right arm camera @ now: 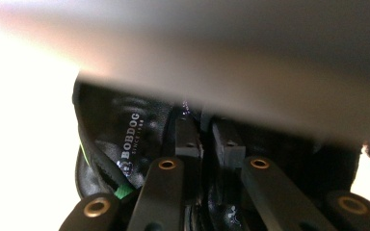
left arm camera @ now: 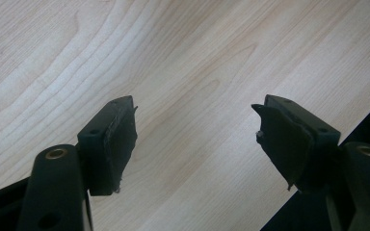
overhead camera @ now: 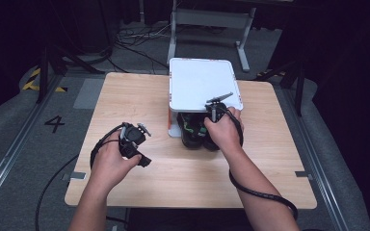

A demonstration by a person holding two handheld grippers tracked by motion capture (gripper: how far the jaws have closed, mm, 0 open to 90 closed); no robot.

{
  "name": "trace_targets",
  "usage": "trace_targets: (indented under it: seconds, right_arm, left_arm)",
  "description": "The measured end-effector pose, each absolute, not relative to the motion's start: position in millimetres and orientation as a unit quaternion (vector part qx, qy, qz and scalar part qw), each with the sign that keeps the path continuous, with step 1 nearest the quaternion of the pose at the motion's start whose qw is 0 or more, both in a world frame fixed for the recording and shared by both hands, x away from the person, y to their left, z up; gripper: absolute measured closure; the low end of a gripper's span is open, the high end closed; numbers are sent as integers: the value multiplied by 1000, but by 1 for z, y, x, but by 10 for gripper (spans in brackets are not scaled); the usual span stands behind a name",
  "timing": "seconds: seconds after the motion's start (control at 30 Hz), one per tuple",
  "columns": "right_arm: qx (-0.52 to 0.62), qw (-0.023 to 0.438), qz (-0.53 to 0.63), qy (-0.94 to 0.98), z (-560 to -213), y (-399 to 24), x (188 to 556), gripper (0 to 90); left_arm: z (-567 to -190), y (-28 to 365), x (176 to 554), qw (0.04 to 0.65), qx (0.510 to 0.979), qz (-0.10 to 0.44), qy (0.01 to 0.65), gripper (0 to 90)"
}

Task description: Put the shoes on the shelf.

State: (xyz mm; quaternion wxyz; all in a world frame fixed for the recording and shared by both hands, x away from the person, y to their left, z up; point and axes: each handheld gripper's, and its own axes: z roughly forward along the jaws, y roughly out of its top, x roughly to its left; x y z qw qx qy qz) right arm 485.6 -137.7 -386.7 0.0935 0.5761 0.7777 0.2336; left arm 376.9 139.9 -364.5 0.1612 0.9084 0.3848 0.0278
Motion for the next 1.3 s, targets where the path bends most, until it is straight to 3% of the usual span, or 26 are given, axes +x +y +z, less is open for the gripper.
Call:
trace_targets:
  seconds: [0.4,0.57,0.6,0.67,0.73,0.83,1.3]
  right_arm:
    - [599,143,244,750,-391,-134,493,836]
    - [598,139,275,740,-392,-135,493,834]
    - [593,143,276,743,-392,-136,493,810]
    - [573,142,319,741,-395,-138,493,582]
    - [564,141,323,746,-395,-139,492,563]
    - [557,141,329,749,-396,-141,491,443]
    - [520,150,347,766,-364,-181,452,402]
  left_arm:
    - [-361,144,376,169,907,32,383,298]
    - [-360,143,375,170,908,30,382,298]
    - [-361,142,374,169,908,30,382,297]
    - [-361,141,375,165,909,28,380,297]
    - [-362,140,376,166,909,29,380,297]
    - [-362,139,376,165,910,30,378,297]
    - [-367,125,385,166,916,23,366,284]
